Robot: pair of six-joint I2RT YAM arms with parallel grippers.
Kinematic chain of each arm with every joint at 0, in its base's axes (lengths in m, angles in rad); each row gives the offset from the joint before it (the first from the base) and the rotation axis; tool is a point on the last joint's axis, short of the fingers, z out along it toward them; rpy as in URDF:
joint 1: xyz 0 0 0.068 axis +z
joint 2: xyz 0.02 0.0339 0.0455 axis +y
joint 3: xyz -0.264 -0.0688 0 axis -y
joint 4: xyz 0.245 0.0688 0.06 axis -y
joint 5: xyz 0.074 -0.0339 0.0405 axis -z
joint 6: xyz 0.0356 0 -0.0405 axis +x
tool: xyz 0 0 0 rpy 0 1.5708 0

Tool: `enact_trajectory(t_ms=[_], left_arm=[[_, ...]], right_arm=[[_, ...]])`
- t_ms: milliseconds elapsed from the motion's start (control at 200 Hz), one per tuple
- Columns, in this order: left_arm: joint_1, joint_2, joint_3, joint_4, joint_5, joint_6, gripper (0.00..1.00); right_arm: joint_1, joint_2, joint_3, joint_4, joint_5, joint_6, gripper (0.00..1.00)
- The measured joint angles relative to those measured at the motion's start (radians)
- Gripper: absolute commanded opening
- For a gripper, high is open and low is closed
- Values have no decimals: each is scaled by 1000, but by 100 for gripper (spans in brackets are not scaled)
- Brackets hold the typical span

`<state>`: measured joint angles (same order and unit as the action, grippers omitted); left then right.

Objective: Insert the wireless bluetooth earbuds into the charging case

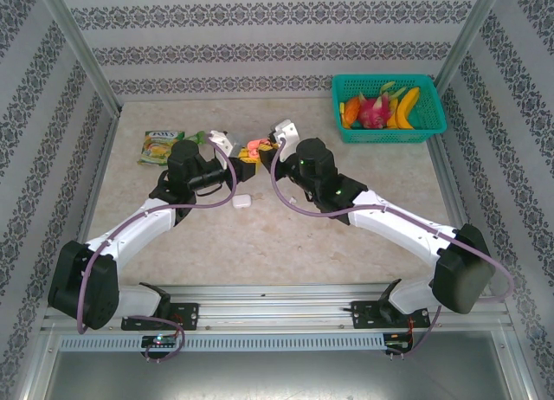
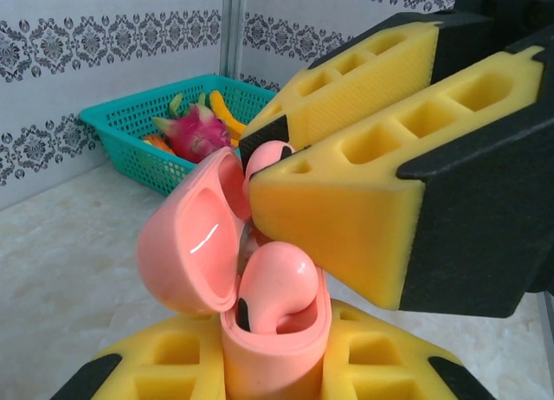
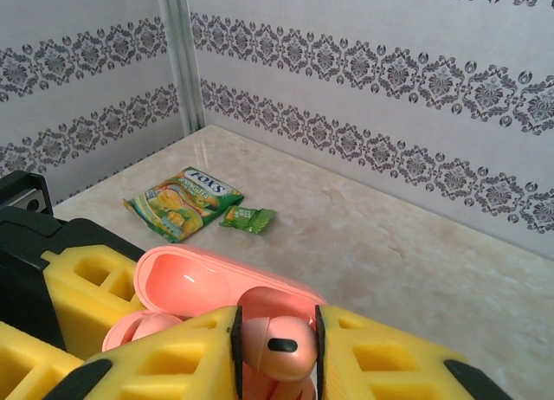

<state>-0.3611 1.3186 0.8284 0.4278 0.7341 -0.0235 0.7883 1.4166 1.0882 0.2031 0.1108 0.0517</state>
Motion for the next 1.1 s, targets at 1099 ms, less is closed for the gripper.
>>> enact_trajectory(t_ms=[1099], left_arm=[[-10,3,-1,81,-5,-1,0]], right_arm=[[-13,9,153,-222,55,134,51]])
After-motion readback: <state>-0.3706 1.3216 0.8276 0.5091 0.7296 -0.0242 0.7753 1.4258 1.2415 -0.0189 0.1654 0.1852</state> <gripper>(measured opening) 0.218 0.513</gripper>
